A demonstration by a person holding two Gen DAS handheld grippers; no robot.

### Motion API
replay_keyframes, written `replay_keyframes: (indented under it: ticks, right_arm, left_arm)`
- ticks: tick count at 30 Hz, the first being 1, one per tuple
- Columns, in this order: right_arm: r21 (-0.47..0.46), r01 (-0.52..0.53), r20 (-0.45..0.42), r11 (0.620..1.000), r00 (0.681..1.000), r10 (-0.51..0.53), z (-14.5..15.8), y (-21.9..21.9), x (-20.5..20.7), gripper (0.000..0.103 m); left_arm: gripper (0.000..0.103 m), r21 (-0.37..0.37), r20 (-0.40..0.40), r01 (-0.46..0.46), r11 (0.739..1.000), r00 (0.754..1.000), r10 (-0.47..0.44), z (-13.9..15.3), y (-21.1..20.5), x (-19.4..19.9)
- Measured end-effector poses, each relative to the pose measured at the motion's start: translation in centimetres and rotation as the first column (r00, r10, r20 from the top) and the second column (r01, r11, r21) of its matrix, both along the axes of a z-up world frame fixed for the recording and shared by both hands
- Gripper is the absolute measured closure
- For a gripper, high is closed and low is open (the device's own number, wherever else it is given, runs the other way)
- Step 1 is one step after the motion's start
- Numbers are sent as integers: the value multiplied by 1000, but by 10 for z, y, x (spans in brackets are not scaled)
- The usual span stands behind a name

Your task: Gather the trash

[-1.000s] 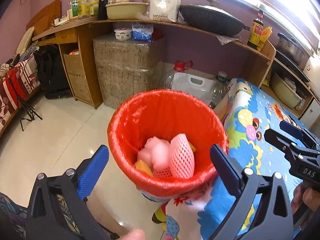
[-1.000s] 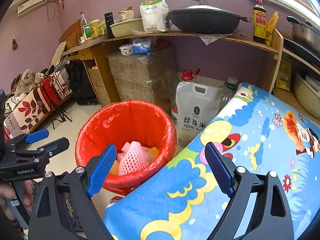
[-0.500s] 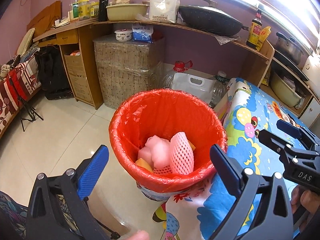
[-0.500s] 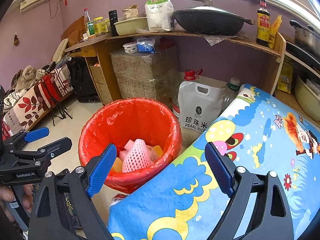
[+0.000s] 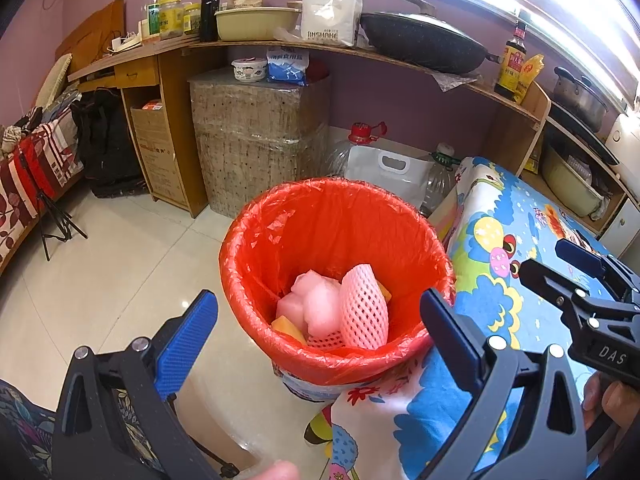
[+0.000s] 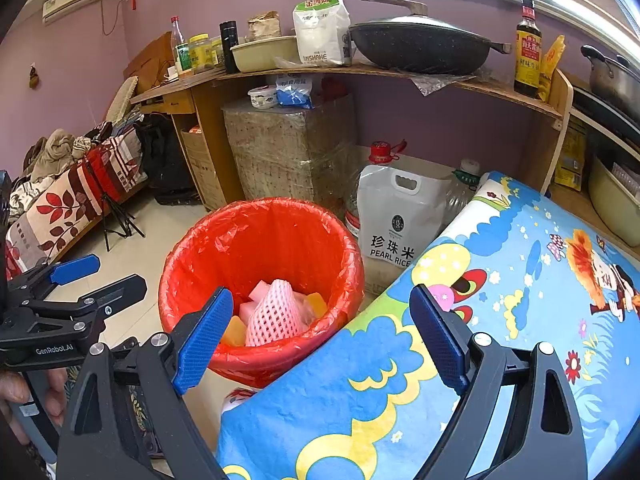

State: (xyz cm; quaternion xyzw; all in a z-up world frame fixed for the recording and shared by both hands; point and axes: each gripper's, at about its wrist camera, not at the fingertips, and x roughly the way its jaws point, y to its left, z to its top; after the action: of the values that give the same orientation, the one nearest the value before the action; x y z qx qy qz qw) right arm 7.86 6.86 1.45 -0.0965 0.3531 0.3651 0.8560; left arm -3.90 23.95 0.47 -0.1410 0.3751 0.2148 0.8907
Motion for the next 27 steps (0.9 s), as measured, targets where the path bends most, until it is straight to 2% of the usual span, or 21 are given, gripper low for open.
replay_keyframes:
  ticks: [14, 20, 23, 27]
  right_arm:
    - [0, 0, -1, 1000, 1000, 0, 0, 1, 0, 18]
    - [-1, 0, -1, 1000, 1000, 0, -1, 1, 0, 18]
    - [-3, -1, -2, 1000, 1000, 1, -1, 1, 0, 18]
    - [-4, -1, -2, 1000, 1000, 1, -2, 1, 0, 18]
  left_arm:
    - [5, 16, 3, -16, 1000, 1000, 16, -2, 0, -1]
    - [5, -14, 2, -11, 1000, 1000, 11, -5, 3, -1]
    - [5, 16, -6, -14, 1000, 1000, 14, -5, 0, -1]
    - [5, -22, 5, -5, 1000, 1000, 5, -7, 1, 0]
